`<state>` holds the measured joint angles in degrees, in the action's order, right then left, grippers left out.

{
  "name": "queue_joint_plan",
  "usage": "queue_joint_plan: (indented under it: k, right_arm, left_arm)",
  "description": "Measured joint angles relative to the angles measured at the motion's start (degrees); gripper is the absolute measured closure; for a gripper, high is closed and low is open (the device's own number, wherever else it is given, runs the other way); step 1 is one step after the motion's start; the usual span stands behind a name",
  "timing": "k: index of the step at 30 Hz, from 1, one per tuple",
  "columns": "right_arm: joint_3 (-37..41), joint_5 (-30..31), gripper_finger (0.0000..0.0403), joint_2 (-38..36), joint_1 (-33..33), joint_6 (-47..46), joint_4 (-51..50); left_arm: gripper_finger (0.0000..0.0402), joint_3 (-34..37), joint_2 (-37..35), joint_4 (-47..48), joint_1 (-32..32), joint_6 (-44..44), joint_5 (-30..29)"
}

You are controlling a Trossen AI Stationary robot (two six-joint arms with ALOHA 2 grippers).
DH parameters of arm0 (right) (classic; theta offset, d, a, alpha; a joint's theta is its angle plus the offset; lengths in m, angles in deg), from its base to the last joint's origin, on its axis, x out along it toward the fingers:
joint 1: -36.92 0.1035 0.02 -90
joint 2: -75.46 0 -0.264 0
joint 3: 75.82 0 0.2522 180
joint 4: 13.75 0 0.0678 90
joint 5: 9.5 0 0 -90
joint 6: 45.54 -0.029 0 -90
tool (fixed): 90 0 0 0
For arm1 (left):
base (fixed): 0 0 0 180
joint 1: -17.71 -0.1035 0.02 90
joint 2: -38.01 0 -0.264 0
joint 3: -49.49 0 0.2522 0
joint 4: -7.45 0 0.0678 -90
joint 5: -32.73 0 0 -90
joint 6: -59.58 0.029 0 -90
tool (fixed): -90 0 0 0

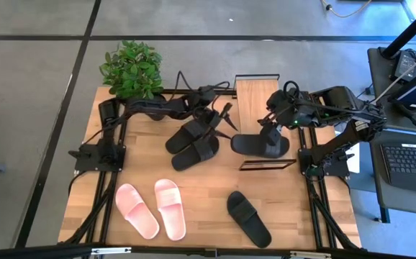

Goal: Pick and place slides into the shelf
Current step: Put the black slide on the shelf

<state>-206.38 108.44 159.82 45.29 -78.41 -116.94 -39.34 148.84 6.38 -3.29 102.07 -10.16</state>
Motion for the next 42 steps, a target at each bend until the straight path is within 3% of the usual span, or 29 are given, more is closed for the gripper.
queue_joint_plan:
  k: [6,14,29,34,36,39,42]
  right_arm:
    - [0.0,0.0,0.0146,0.0,-0.01,1.85,0.0]
    - [0.0,0.0,0.0146,0.0,-0.01,2.04,0.0]
    - [0.0,0.0,0.0146,0.0,0.0,2.01,0.0]
    - [0.0,-0.02,0.0146,0.0,0.0,1.04,-0.01]
    - [0.0,-0.02,0.0146,0.0,-0.01,-0.11,-0.15]
    - [0.0,-0.02,0.0146,0.0,-0.16,-1.2,-0.55]
    - [0.07,-0.16,0.0146,-0.95,-1.6,2.02,-0.54]
  left_arm:
    - [0.0217,0.0,-1.94,1.71,3.97,-0.38,-1.82]
    - [0.0217,0.0,-1.92,4.68,7.23,0.12,-15.56]
    - [0.0217,-0.02,-1.93,7.09,7.3,-5.6,-16.13]
    - [0.0217,-0.07,-6.08,17.59,7.23,-8.03,-16.75]
    - [0.0217,-0.1,-8.88,22.98,7.26,-9.83,-19.7]
    - [0.0217,-0.11,-13.82,31.01,7.26,-15.36,-24.59]
    - [0.0217,-0.11,-18.47,35.59,7.22,-23.54,-24.92]
